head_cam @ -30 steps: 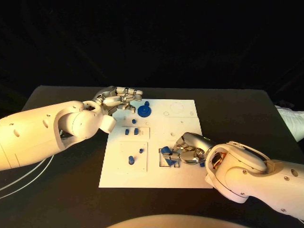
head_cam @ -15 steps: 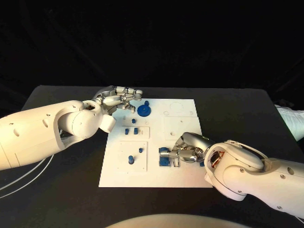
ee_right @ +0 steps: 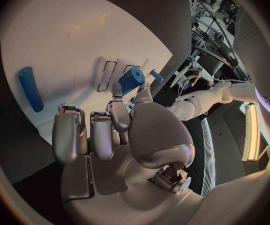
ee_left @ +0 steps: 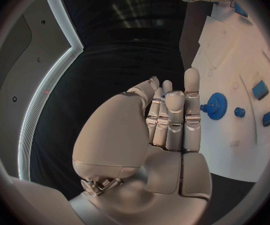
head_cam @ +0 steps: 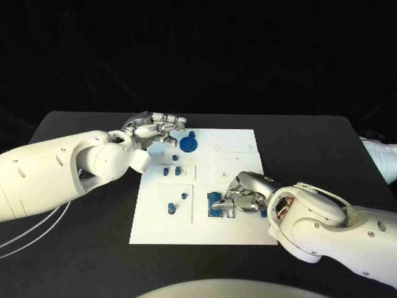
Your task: Assemble the parts on the task board
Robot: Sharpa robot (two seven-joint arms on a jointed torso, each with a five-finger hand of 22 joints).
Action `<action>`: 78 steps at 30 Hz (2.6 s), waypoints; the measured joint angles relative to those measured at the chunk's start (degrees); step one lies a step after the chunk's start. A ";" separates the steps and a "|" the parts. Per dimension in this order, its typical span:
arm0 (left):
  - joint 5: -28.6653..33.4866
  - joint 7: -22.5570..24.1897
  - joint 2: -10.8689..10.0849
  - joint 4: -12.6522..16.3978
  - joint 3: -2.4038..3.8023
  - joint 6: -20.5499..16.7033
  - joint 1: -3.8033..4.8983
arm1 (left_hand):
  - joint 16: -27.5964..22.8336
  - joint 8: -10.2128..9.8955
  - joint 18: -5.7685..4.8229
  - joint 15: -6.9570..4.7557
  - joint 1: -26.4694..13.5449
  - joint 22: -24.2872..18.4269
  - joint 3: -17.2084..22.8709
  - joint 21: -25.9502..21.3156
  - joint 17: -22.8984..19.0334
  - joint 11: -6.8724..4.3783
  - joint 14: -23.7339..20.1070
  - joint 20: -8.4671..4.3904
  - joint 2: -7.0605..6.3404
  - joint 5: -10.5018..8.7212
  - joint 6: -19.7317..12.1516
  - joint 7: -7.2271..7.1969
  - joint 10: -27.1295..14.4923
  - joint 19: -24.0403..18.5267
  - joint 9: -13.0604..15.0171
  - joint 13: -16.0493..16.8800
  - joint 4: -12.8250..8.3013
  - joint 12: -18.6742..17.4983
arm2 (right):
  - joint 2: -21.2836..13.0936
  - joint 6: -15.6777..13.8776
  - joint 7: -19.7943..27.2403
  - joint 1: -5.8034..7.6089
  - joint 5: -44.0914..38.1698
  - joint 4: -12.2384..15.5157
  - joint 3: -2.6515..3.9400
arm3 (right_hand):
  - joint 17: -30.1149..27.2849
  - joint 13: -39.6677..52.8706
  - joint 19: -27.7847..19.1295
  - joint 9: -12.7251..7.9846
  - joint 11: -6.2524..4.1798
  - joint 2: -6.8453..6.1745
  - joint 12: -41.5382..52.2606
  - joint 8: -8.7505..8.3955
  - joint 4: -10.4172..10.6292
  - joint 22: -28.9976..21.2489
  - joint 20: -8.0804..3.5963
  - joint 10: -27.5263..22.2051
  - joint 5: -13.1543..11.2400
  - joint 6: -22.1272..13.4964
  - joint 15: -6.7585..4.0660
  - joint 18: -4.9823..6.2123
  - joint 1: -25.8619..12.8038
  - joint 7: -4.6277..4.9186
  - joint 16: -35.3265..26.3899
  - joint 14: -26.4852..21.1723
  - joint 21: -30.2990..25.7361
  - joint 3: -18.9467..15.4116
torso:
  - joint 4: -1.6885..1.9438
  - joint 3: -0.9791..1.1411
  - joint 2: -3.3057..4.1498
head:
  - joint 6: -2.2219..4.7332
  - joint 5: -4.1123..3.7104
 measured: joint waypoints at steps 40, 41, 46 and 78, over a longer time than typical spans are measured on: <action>-0.02 -0.76 -0.50 0.06 -0.02 0.42 0.00 | -0.67 0.22 0.01 -0.02 -0.44 -0.10 -0.30 -0.11 -1.05 0.00 -0.41 0.00 0.01 0.00 0.00 0.00 -0.41 0.00 -0.08 -0.02 0.31 0.21 | -15.76 -1.76 6.72 1.60 2.42 3.64 -0.13 | -0.02 -5.31 -0.31 -1.13 1.49 1.76 -7.57 -4.43 -3.28 0.00 0.73 -2.84 10.66 -4.69 1.23 0.01 6.18 2.07 -0.67 -0.01 0.00 2.81 | -0.18 0.14 0.01 | 0.27 -0.80; -0.02 -0.76 -0.51 0.05 -0.02 0.42 0.00 | -0.67 0.22 0.01 0.10 -0.44 -0.10 -0.30 -0.11 -1.18 0.00 -0.53 0.00 0.01 0.00 0.00 0.00 -0.41 0.00 -0.08 -0.02 0.31 0.21 | -16.10 -1.21 6.70 1.64 1.99 3.64 -0.17 | -0.02 -5.37 -0.32 -1.17 1.49 1.76 -7.59 -4.43 -3.28 0.08 0.73 -2.84 10.21 -4.39 1.23 0.01 6.18 2.01 -0.67 -0.01 0.00 2.81 | -0.18 0.14 0.01 | 0.31 -0.90; -0.02 -0.76 -0.54 0.04 -0.02 0.42 0.00 | -0.67 0.22 0.00 0.13 -0.44 -0.10 -0.30 -0.11 -1.24 0.00 -0.56 0.00 0.01 0.00 0.00 0.00 -0.41 0.00 -0.08 0.00 0.31 0.21 | -16.95 1.53 6.10 1.70 -0.68 3.33 -0.41 | -0.02 -5.20 -0.32 -1.17 1.38 1.76 -7.72 -4.67 -3.28 0.76 0.73 -2.72 8.08 -3.46 1.23 0.00 6.18 1.85 -0.67 -0.01 0.00 2.81 | -0.16 0.13 0.01 | 0.45 -1.33; -0.02 -0.91 -0.53 -0.04 -0.12 0.57 -0.04 | -0.67 0.22 0.00 0.12 -0.44 -0.14 -0.30 -0.33 -1.33 0.00 -0.56 0.21 0.01 0.00 -0.20 -0.20 -0.41 -0.21 -0.06 0.01 0.30 0.21 | -12.38 6.69 0.41 -0.11 -9.78 0.95 -0.42 | -0.03 -5.15 -0.32 -1.01 0.97 0.80 -7.57 -4.99 -0.64 0.82 0.72 -2.29 6.39 -1.73 1.22 0.00 3.20 1.35 -0.75 -0.01 0.22 1.62 | 0.03 -0.02 0.01 | 0.28 -1.87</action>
